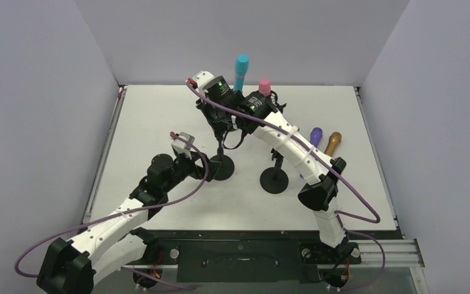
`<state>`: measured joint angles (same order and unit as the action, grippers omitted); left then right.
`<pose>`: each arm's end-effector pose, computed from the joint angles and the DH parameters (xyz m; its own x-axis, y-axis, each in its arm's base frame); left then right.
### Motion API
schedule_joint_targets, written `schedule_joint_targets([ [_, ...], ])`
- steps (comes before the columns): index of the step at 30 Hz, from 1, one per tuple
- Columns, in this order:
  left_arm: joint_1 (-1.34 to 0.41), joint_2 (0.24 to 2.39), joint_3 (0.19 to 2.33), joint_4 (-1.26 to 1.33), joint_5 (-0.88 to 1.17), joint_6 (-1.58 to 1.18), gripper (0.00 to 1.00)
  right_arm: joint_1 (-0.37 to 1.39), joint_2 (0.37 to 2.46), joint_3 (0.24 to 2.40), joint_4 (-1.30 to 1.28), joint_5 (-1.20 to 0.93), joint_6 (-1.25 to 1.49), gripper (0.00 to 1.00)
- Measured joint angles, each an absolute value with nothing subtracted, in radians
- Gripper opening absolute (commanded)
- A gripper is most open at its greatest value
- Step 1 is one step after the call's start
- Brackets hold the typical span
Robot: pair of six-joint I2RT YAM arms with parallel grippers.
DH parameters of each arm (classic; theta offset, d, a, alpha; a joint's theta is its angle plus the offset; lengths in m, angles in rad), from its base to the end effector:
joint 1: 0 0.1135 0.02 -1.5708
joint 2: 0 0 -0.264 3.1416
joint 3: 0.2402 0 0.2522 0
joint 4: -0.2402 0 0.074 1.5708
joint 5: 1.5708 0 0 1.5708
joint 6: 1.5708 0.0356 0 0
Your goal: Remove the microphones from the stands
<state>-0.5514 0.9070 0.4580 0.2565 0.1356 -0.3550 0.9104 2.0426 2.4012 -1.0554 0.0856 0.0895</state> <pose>0.1775 -0.1148 0.2483 -0.3725 -0.1752 -0.9113 0.5360 0.7610 -0.3654 0.2676 0.3395 0.4206 -0.4588 -0.4455 -0.7687 -0.7085 0.7056 0.0139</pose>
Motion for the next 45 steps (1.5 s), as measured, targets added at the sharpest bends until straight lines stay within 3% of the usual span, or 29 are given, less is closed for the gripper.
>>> schedule_joint_targets([
  [23,-0.56,1.222,0.336,0.866,0.374,-0.126,1.0,0.895,2.003,2.381,-1.101,-0.044,0.059,0.0],
  [33,-0.521,1.333,0.336,1.005,0.377,-0.1,0.8,0.895,1.983,2.371,-1.124,-0.057,0.049,0.0],
  [39,-0.521,1.372,0.336,1.046,0.354,-0.098,0.62,0.895,1.983,2.371,-1.124,-0.057,0.048,0.0],
  [45,-0.541,1.376,0.337,1.077,0.297,-0.095,0.62,0.891,1.983,2.371,-1.124,-0.057,0.048,0.0],
])
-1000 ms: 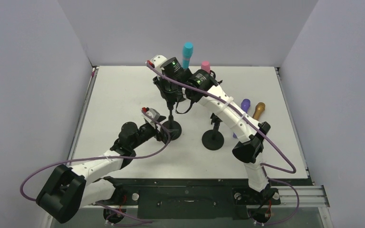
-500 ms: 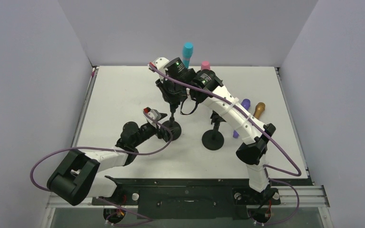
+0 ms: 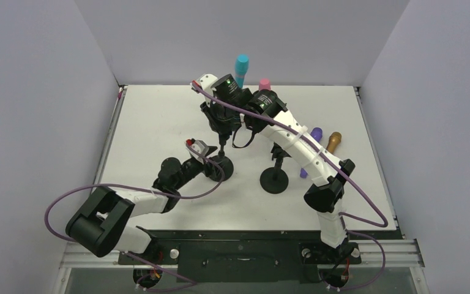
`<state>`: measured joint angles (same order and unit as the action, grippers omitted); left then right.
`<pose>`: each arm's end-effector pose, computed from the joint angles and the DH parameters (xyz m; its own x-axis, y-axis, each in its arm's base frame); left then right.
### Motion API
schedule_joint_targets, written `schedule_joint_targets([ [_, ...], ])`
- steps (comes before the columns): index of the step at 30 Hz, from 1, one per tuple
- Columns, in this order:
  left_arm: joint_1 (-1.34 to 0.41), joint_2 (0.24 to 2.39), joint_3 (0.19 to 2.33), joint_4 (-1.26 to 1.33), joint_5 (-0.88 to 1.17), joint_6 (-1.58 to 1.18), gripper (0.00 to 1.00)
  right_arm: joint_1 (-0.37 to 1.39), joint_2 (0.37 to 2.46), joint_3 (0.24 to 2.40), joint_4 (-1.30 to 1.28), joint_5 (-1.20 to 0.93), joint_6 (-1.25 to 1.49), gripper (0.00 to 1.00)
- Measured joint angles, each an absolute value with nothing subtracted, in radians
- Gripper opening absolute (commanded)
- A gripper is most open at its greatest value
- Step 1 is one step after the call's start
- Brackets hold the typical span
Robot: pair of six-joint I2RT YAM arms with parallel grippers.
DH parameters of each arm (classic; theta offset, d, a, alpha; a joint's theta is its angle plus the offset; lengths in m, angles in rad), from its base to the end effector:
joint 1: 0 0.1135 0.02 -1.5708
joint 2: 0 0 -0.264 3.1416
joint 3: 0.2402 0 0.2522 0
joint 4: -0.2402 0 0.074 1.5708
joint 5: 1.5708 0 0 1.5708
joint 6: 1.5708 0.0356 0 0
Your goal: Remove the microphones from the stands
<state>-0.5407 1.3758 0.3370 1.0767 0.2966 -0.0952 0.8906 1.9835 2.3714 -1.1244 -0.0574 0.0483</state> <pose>0.2114 -0.1390 0.1959 -0.0383 -0.0831 -0.9958 0.7424 0.6647 -0.0840 0.2570 0.3209 0.4300 -0.4607 -0.4929 -0.7381 -0.7816 0.6194 0.0743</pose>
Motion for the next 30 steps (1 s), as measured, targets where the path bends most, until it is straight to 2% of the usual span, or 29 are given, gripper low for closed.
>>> schedule_joint_targets([
  [2,-0.551,1.386,0.342,1.077,0.29,-0.089,0.66,0.89,1.983,2.371,-1.124,-0.057,0.049,0.0],
  [4,-0.558,1.403,0.348,1.076,0.287,-0.083,0.62,0.889,1.983,2.371,-1.124,-0.057,0.049,0.0],
  [6,-0.562,1.416,0.352,1.074,0.281,-0.076,0.55,0.889,1.983,2.371,-1.124,-0.057,0.049,0.0],
  [9,-0.563,1.431,0.358,1.075,0.262,-0.068,0.29,0.889,1.983,2.371,-1.124,-0.057,0.049,0.0],
  [14,-0.574,1.444,0.368,1.074,0.233,-0.065,0.21,0.889,1.983,2.371,-1.123,-0.057,0.053,0.0],
  [16,-0.588,1.448,0.372,1.074,0.221,-0.067,0.15,0.889,1.983,2.371,-1.124,-0.056,0.057,0.0],
  [17,-0.599,1.451,0.374,1.074,0.211,-0.067,0.06,0.889,1.983,2.371,-1.127,-0.056,0.06,0.0],
  [19,-0.622,1.454,0.376,1.074,0.186,-0.067,0.0,0.889,1.983,2.371,-1.134,-0.056,0.064,0.0],
  [24,-0.73,1.454,0.376,1.073,0.025,-0.049,0.0,0.889,1.983,2.371,-1.153,-0.042,0.078,0.0],
  [30,-0.905,1.471,0.385,1.071,-0.276,0.004,0.0,0.889,1.984,2.372,-1.192,-0.029,0.098,0.0],
])
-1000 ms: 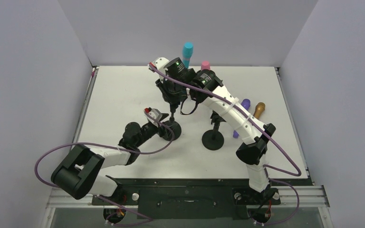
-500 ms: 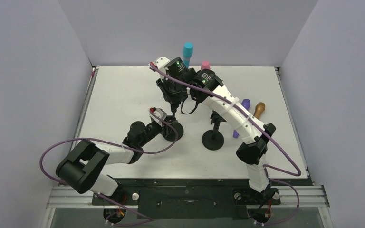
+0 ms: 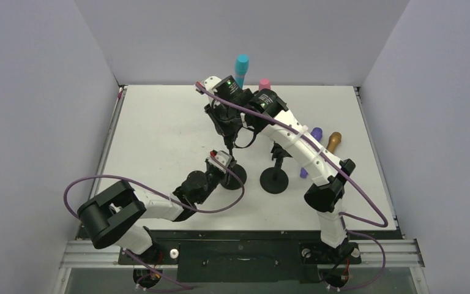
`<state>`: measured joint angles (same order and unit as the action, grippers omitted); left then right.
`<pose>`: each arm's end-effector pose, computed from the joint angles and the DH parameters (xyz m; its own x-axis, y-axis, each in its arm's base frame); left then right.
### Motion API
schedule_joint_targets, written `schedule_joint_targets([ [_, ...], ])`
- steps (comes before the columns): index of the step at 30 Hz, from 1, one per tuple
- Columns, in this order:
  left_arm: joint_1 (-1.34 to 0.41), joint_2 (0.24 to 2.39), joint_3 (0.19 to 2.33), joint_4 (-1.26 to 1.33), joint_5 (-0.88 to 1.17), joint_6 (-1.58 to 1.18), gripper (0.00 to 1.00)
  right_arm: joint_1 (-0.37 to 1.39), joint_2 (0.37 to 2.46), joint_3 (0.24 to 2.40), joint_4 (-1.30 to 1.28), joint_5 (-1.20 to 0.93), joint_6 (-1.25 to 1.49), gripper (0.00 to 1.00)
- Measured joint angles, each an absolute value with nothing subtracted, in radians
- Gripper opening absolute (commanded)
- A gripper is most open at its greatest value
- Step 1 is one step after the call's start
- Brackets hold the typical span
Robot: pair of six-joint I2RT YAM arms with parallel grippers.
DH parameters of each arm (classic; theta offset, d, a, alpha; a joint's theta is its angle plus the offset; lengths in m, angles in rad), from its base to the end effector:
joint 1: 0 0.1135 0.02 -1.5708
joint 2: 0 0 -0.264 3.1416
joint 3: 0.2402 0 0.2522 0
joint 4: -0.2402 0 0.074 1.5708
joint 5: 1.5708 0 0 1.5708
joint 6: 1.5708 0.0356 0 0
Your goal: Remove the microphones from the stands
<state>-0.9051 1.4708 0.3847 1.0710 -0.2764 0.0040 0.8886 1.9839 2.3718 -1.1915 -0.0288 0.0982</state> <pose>0.1738 -0.2056 0.1858 -0.0070 0.0151 -0.9999 0.5882 0.8087 0.0081 0.2553 0.3159 0.4246 -0.5290 -0.4958 -0.6887 -0.7402 0.6666 0.0887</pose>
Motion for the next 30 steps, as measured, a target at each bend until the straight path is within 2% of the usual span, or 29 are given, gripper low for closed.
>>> schedule_joint_targets([
  [5,-0.896,1.459,0.385,1.054,-0.264,0.018,0.0,0.884,1.984,2.372,-1.192,-0.047,0.073,0.0],
  [14,-0.667,1.317,0.374,0.85,0.22,0.025,0.0,0.862,1.964,2.335,-1.164,-0.213,-0.055,0.0],
  [19,-0.651,1.299,0.409,0.753,0.371,0.038,0.0,0.853,1.937,2.305,-1.196,-0.309,-0.159,0.0],
  [25,-0.644,1.299,0.417,0.737,0.452,0.035,0.0,0.83,1.929,2.305,-1.237,-0.404,-0.237,0.0],
  [27,-0.644,1.299,0.418,0.736,0.461,0.03,0.09,0.826,1.929,2.305,-1.24,-0.415,-0.245,0.0],
  [28,-0.644,1.298,0.418,0.736,0.462,0.029,0.19,0.825,1.929,2.305,-1.24,-0.418,-0.247,0.0],
  [29,-0.644,1.297,0.418,0.735,0.463,0.027,0.25,0.824,1.928,2.305,-1.24,-0.419,-0.248,0.0],
  [30,-0.644,1.294,0.418,0.731,0.462,0.025,0.39,0.824,1.928,2.305,-1.24,-0.419,-0.247,0.0],
])
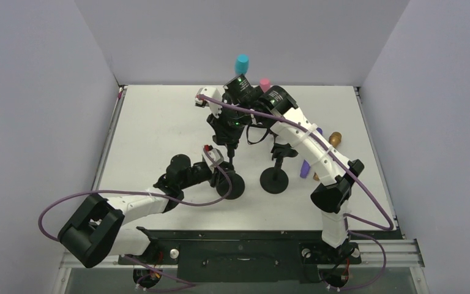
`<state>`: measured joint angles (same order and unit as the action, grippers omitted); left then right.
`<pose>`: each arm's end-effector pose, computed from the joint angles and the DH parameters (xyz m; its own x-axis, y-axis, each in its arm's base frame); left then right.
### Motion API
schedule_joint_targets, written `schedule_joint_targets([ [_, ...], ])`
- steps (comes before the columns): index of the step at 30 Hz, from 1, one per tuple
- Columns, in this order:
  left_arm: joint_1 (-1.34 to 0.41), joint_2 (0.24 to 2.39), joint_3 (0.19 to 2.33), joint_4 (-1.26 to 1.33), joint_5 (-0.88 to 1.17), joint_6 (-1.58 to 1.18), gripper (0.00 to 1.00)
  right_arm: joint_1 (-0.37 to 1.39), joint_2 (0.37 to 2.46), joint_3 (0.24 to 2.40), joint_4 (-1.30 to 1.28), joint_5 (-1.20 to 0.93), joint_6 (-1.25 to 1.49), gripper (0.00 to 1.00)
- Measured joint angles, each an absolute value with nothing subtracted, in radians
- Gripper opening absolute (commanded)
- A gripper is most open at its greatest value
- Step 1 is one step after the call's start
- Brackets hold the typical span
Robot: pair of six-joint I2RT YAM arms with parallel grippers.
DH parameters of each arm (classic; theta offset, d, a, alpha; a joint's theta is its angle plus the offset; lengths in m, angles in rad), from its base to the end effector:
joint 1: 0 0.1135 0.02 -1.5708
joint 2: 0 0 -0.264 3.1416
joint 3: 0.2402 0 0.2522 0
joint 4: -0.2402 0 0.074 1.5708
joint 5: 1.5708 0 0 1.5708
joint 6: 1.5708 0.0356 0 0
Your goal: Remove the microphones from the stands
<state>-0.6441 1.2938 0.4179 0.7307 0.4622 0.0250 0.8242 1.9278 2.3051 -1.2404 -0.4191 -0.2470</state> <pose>0.1948 -0.1661 0.2024 -0.0934 0.0981 -0.9908 0.8929 0.4485 -0.0398 0.2523 0.2940 0.4259 -0.2925 -0.6450 -0.7060 -0.9505 0.2769 0.1409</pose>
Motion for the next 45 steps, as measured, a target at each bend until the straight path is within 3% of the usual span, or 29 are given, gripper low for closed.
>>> schedule_joint_targets([
  [2,-0.644,1.285,0.418,0.719,0.461,0.019,0.57,0.825,1.926,2.299,-1.233,-0.418,-0.241,0.0],
  [5,-0.646,1.251,0.418,0.703,0.458,0.014,0.74,0.825,1.924,2.291,-1.213,-0.397,-0.227,0.0],
  [7,-0.648,1.216,0.418,0.699,0.441,0.005,0.94,0.826,1.924,2.29,-1.198,-0.371,-0.21,0.0],
  [8,-0.648,1.199,0.418,0.699,0.429,0.002,0.99,0.827,1.924,2.29,-1.192,-0.358,-0.2,0.0],
  [18,-0.674,1.124,0.408,0.685,0.222,-0.041,0.96,0.838,1.924,2.281,-1.138,-0.242,-0.087,0.0],
  [23,-0.819,1.16,0.38,0.751,-0.011,-0.03,0.98,0.838,1.924,2.28,-1.102,-0.17,-0.006,0.0],
  [26,-0.879,1.227,0.361,0.826,-0.132,-0.02,0.88,0.839,1.925,2.28,-1.085,-0.137,0.029,0.0],
  [29,-0.913,1.304,0.347,0.902,-0.263,-0.003,0.7,0.842,1.928,2.28,-1.071,-0.119,0.055,0.0],
  [37,-0.923,1.412,0.35,1.074,-0.48,0.065,0.67,0.861,1.947,2.289,-1.05,-0.104,0.069,0.0],
  [39,-0.923,1.425,0.353,1.103,-0.499,0.077,0.62,0.865,1.947,2.289,-1.05,-0.104,0.069,0.0],
  [41,-0.92,1.44,0.361,1.125,-0.501,0.089,0.46,0.865,1.947,2.289,-1.05,-0.104,0.069,0.0],
  [42,-0.919,1.451,0.368,1.134,-0.501,0.092,0.34,0.865,1.947,2.291,-1.05,-0.103,0.069,0.0],
  [45,-0.906,1.482,0.376,1.164,-0.49,0.099,0.15,0.865,1.957,2.309,-1.064,-0.102,0.067,0.0],
])
